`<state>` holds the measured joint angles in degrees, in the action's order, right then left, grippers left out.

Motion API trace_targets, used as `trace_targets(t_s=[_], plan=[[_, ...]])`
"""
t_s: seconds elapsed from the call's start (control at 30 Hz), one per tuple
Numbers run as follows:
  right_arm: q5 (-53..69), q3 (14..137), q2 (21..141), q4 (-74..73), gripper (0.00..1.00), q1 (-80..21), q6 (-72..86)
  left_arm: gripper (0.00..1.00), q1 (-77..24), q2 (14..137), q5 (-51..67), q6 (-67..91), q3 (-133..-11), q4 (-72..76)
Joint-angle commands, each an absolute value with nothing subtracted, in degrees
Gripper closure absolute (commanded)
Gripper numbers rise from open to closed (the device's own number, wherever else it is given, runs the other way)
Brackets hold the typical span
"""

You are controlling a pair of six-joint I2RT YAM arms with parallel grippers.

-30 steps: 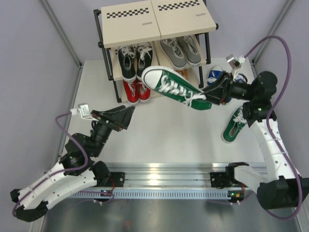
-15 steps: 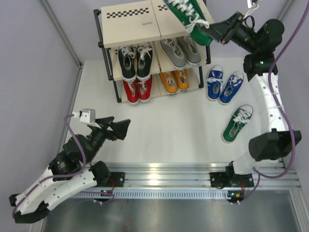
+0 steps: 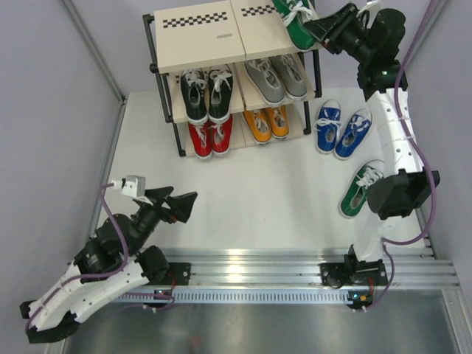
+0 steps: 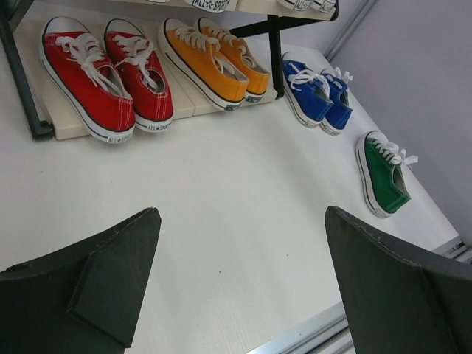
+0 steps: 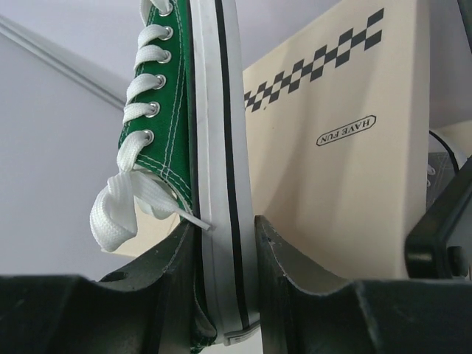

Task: Place and organize the shoes onto the shoe shelf
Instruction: Place the shoe at the shoe shelf.

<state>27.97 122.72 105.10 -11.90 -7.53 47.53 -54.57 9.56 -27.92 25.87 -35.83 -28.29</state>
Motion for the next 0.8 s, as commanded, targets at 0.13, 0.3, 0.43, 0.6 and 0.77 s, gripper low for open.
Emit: trace_targets(t_s=[0.13,0.3,0.43,0.6,0.77], plan=[[21.4,126.7,103.2,-9.3,1.0,-9.6,48.2,0.02,-54.5,7.3,-28.4,26.4,-35.4,-28.0],[20.5,126.1,103.0,-8.9,1.0,-10.0,48.5,0.02,-54.4,6.2,-28.7,26.5,-35.1,-28.1],[20.3,126.3,103.1,-8.4,0.99,-9.8,48.0,0.02,-54.4,5.5,-29.1,26.6,-35.0,-28.0],[20.0,126.5,102.6,-8.9,0.87,-9.9,47.6,0.02,-54.4,5.4,-29.4,26.6,-34.8,-28.0],[18.4,127.3,101.9,-9.7,0.8,-9.9,46.7,0.02,-54.4,5.2,-29.5,26.8,-34.8,-27.9]])
